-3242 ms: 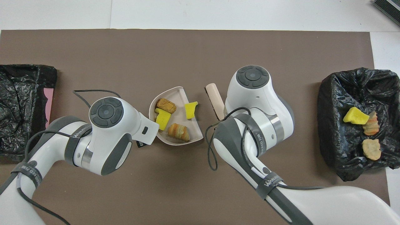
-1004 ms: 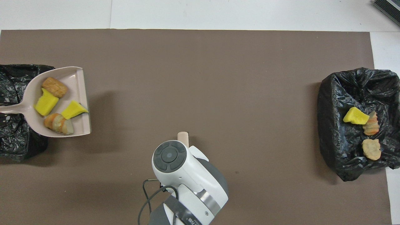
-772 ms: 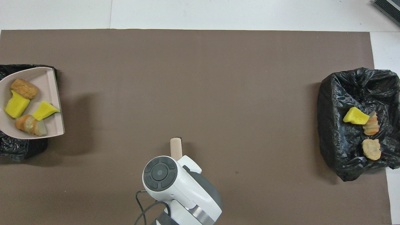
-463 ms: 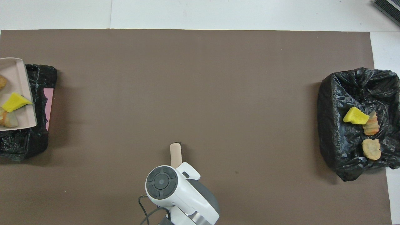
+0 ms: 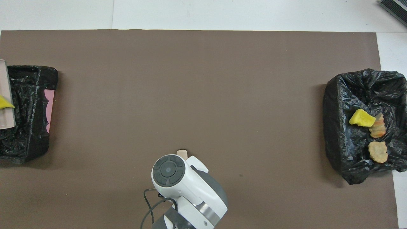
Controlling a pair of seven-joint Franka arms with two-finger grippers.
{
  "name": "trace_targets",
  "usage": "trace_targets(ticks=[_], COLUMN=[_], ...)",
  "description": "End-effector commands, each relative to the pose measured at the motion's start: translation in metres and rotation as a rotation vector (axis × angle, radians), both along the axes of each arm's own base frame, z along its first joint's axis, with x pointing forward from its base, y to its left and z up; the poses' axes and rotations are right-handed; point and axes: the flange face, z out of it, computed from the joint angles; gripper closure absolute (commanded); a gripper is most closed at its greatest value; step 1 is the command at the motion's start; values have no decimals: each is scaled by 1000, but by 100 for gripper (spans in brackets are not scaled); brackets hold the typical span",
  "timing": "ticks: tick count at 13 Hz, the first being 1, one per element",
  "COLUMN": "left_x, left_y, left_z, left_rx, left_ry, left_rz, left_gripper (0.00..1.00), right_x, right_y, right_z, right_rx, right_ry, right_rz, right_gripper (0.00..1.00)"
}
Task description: Sweep and dump trash in bin
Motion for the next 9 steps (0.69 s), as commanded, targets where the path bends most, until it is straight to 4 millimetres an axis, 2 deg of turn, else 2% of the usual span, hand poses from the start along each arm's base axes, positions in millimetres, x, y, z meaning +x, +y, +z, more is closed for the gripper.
trace_targets(ticks=[1, 5, 7, 9], left_x=[9, 11, 13, 12], left_y=[3, -3, -13, -19], left_z=[10, 13, 23, 37], left_rx=[127, 264, 310, 367], left_ry=[-21, -1, 4, 0], left_rz=[22, 58, 32, 14], left_gripper=[100, 100, 100, 100], right_x=[46, 122, 156, 180], right_y=[-33, -123, -169, -206], right_z=[32, 89, 110, 127], right_rx=[10, 67, 91, 107], right_ry=[-2, -49, -83, -122], right_rz=[-16, 10, 34, 18], right_gripper=[0, 0, 0, 0])
